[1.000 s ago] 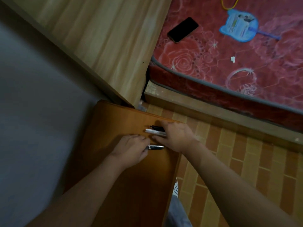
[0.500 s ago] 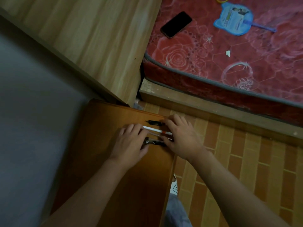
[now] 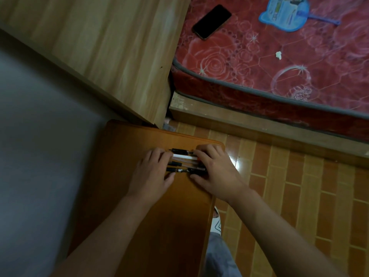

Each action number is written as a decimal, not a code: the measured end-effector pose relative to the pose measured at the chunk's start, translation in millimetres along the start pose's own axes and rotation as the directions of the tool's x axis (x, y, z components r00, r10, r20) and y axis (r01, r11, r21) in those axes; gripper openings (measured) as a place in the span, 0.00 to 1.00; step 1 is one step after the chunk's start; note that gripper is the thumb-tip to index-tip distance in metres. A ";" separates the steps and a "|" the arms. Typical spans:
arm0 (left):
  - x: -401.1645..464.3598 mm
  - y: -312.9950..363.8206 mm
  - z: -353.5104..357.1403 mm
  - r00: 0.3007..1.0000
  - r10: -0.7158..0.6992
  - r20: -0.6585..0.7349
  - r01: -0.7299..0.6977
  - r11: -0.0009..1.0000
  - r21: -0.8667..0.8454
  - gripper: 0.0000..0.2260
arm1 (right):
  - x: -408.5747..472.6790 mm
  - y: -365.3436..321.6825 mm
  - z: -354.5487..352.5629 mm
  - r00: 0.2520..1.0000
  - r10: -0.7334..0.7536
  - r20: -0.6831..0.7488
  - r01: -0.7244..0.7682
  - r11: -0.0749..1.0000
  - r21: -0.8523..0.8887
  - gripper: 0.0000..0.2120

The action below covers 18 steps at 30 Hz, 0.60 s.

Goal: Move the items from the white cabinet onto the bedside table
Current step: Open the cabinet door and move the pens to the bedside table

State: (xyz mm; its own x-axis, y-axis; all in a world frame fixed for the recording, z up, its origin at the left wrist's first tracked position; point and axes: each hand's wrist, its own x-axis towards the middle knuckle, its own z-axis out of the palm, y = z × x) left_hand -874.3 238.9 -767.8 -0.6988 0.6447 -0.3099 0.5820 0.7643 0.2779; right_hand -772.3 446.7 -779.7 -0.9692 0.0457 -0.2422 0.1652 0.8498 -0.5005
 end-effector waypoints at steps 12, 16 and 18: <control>11.9 1.9 5.8 0.996 0.091 0.002 -0.091 0.995 -0.050 0.28 | -11.0 10.9 5.3 0.996 0.044 -0.076 -0.046 0.999 -0.022 0.29; 18.1 -0.5 6.7 0.996 0.093 -0.011 -0.094 0.991 -0.098 0.28 | -4.1 11.9 5.5 0.995 0.056 -0.088 -0.054 0.998 0.021 0.29; 24.4 -2.9 5.0 0.995 0.101 -0.018 -0.103 0.990 -0.096 0.28 | 0.4 12.6 4.4 0.993 0.063 -0.095 -0.060 0.998 0.034 0.29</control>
State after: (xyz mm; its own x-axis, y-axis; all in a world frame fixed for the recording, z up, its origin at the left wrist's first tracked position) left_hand -891.0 252.5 -780.7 -0.6436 0.7185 -0.2635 0.6082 0.6892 0.3938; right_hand -769.8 455.1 -789.7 -0.9698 0.1494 -0.1930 0.2295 0.8273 -0.5127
